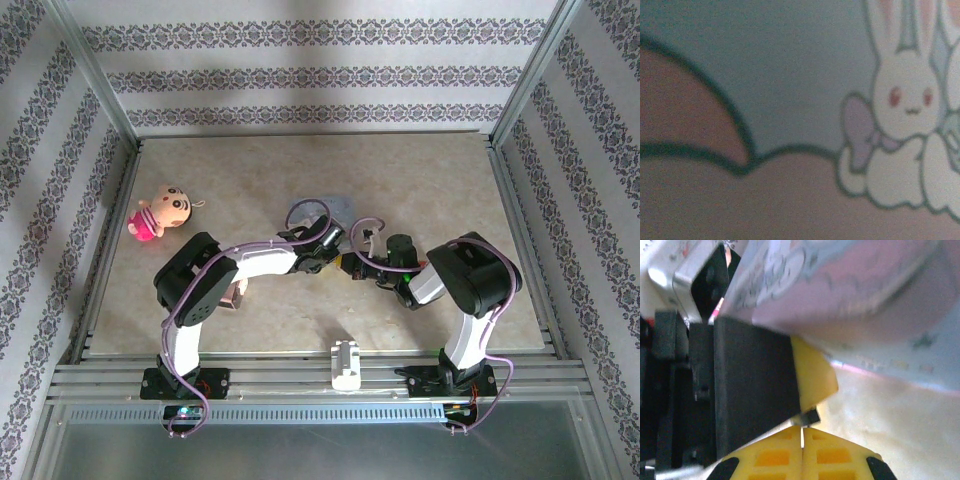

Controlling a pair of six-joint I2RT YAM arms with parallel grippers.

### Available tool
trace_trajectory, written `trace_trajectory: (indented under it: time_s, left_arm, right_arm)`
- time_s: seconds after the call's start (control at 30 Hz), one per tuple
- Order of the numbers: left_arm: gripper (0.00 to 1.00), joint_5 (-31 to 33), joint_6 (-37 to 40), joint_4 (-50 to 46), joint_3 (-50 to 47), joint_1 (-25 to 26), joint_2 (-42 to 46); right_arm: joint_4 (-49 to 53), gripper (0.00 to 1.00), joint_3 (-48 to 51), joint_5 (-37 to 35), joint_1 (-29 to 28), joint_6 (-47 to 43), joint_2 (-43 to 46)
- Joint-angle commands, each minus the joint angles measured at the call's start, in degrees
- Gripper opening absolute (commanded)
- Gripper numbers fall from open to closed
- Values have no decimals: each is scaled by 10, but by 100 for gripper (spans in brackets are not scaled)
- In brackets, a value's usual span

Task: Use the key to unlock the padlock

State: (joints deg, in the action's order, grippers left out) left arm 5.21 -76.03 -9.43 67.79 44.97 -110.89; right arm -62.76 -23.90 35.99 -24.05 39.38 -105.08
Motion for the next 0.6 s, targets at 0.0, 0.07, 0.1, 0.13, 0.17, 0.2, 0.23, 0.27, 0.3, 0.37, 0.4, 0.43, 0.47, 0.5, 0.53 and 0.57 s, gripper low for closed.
trace_trajectory:
  time_s: [0.0,0.07,0.1,0.13,0.17,0.2,0.23,0.27,0.3,0.37,0.4,0.43,0.47,0.5,0.53,0.57]
  left_arm:
    - [1,-46,-29,23,-11,15,23]
    - [1,-44,-31,24,-6,14,20]
    - [1,-45,-34,25,-4,12,18]
    - [1,-45,-38,30,-2,10,16]
    - [1,-46,-41,36,-1,9,14]
    - [1,-47,-45,39,0,8,11]
    - [1,-49,-44,39,5,7,9]
    - [1,-48,-41,34,10,6,7]
    - [3,-45,-35,24,16,7,5]
    - [6,-42,-32,14,18,6,3]
    - [8,-43,-34,17,13,6,3]
    - [11,-46,-36,24,7,6,3]
    - [14,-49,-36,29,2,6,2]
    - [19,-54,-36,31,0,6,-2]
    - [23,-62,-36,32,0,6,-5]
    - [28,-70,-34,36,1,6,-9]
  right_arm:
    - [-59,0,-28,-35,-13,8,-10]
    - [-60,0,-23,-38,-17,9,-9]
    - [-61,0,-17,-43,-20,8,-5]
    - [-62,0,-8,-49,-23,7,0]
    - [-62,0,0,-55,-25,7,6]
    - [-62,0,9,-63,-27,6,12]
    - [-61,0,19,-73,-28,6,19]
    - [-61,0,29,-81,-28,6,27]
    - [-60,0,38,-88,-28,9,36]
    - [-57,0,69,-104,-29,12,58]
    - [-47,0,79,-115,-29,14,73]
    - [-35,0,88,-123,-29,13,89]
    - [-24,0,94,-129,-30,11,104]
    - [-7,0,98,-136,-29,11,121]
    - [14,0,100,-140,-28,9,139]
    - [32,0,100,-142,-28,6,153]
